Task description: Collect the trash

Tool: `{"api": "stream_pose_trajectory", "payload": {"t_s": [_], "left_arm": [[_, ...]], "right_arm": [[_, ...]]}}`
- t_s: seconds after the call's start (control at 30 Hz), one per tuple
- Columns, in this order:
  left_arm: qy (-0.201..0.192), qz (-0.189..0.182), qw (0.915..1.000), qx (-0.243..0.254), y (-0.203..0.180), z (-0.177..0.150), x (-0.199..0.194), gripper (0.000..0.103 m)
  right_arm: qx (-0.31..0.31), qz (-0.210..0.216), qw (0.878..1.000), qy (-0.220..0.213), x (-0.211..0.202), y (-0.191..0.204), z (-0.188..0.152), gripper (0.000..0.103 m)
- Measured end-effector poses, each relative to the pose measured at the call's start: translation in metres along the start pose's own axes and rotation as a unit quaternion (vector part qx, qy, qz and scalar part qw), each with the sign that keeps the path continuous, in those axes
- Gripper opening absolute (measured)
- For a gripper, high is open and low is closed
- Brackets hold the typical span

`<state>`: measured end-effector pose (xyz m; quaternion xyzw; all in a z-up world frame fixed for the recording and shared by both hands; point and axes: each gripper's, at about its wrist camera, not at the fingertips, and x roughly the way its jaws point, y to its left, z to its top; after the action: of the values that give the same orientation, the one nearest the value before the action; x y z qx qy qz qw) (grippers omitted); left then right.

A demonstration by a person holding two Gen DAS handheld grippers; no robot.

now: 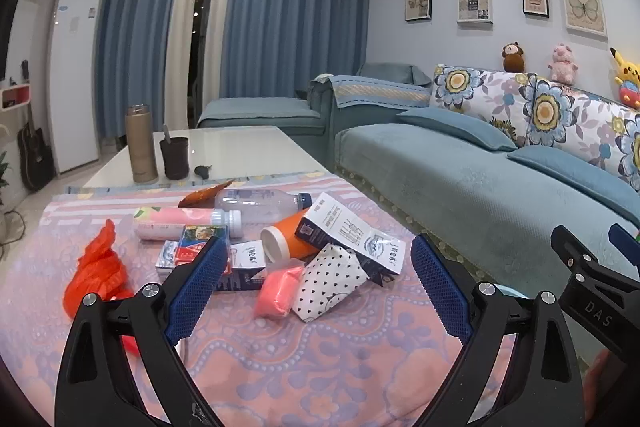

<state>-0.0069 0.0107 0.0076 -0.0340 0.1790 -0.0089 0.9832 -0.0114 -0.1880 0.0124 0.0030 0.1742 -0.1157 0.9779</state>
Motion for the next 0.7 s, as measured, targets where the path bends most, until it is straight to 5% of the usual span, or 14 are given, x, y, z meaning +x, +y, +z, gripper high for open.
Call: {"api": "stream_pose_trajectory", "payload": {"t_s": [0.7], "left_arm": [[0.001, 0.008, 0.9999, -0.014, 0.0095, -0.0039, -0.0001, 0.091]], "right_arm": [[-0.012, 0.007, 1.0, 0.016, 0.0043, 0.0035, -0.0034, 0.095]]}}
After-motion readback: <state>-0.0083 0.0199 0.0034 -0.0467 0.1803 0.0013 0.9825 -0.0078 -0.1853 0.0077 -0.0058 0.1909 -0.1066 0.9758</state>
